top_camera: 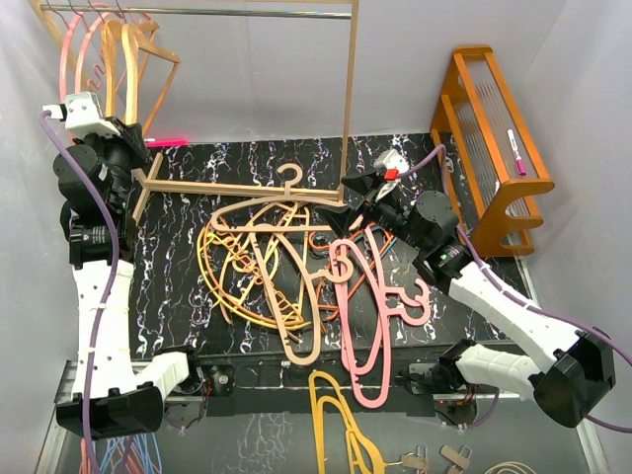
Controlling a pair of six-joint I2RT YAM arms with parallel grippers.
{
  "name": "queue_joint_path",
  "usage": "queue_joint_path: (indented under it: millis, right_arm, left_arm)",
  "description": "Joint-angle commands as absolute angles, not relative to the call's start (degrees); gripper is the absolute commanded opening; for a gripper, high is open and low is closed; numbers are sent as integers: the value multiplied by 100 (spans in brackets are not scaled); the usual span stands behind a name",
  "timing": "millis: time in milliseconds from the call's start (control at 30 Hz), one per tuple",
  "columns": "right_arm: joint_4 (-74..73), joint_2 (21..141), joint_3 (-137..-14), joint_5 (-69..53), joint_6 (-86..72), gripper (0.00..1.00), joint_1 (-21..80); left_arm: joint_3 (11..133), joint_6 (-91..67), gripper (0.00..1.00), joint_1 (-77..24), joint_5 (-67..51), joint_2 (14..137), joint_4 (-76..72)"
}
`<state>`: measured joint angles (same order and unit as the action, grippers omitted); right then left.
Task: Organize the hangers
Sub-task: Place the hanger at the clothesline, then pick up the hanger at the center of the board.
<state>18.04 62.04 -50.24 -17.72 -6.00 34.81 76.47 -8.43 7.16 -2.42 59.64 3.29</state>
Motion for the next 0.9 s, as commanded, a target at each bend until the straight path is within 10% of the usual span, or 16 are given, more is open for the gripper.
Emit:
queue_joint_path:
  millis: [0,200,367,667,867]
  right_arm:
    - [2074,6201,-5339,-1765,-707,99,3465]
    - [2083,6249,-5335,-1767,-734,99,3467]
    - [2071,6238,-5291,-1537,-787,99,3471]
    - [1126,6396,-5045,-1342,-759,99,3474]
    - [475,6378,-4853,-151,-1328,99,3476]
  left_arm:
    - [8037,-784,0,735,159,6018,234]
    - [8098,-802,1,732,430,6130,210]
    - [8311,-874,96,729,684,6087,308]
    - [9984,478,97,729,431,5376,2178]
    - [10507,1753,97,608,-1967,5393,4634]
